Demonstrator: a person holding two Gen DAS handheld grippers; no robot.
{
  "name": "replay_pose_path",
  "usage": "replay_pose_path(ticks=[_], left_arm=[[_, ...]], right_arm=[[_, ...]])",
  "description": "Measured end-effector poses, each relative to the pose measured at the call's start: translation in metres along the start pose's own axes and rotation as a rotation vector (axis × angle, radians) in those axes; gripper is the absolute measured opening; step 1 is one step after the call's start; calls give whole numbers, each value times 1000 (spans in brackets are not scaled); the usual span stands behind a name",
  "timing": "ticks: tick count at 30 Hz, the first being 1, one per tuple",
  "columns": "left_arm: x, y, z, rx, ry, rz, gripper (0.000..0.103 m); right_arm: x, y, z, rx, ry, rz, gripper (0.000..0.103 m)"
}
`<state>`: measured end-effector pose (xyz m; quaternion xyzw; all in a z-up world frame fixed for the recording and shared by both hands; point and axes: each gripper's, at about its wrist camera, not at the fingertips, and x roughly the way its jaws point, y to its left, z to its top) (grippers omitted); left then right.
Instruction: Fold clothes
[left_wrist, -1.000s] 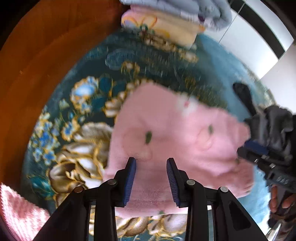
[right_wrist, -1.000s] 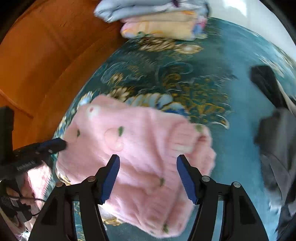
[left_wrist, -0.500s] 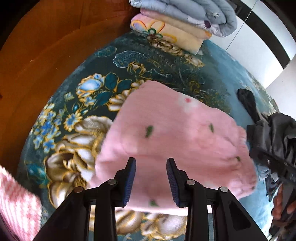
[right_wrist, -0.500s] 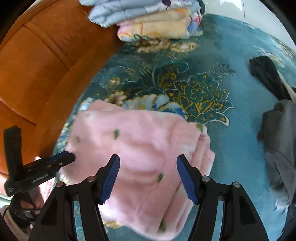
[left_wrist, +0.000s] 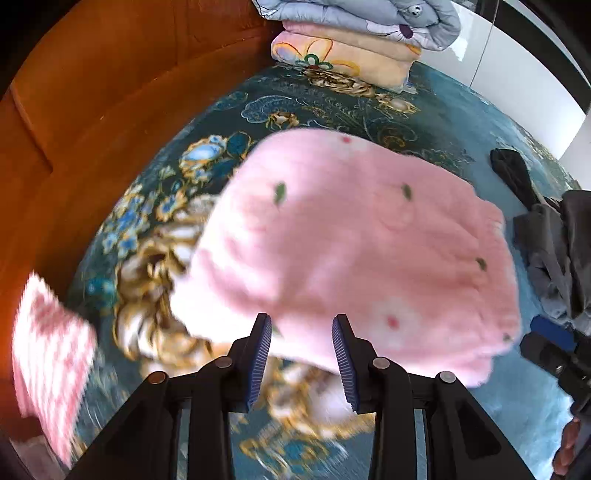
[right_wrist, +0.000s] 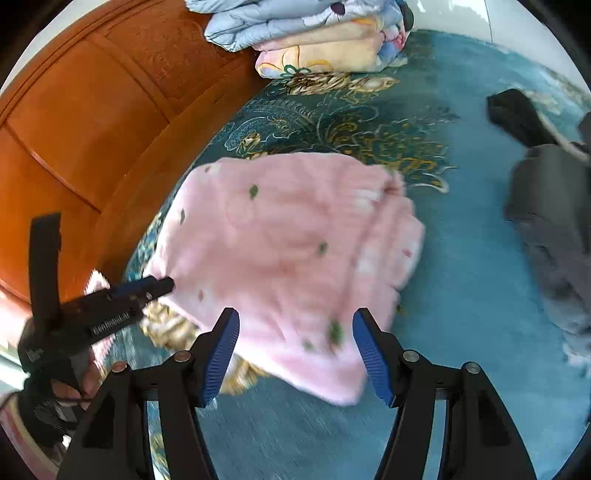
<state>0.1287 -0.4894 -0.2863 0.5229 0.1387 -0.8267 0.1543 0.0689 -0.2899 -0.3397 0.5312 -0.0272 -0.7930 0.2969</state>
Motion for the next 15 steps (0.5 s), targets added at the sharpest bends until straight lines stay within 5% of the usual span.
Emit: replay_pose_path(ticks=[6, 13, 15], left_arm=[[15, -29, -49, -13, 39, -14, 38], [52, -46, -83, -24, 50, -4, 38], [57, -51, -88, 4, 9, 15, 43]], right_arm=[[8, -25, -46, 38, 92, -23, 65], [39, -33, -70, -3, 66, -85, 65], [45, -35, -74, -24, 44, -123, 84]])
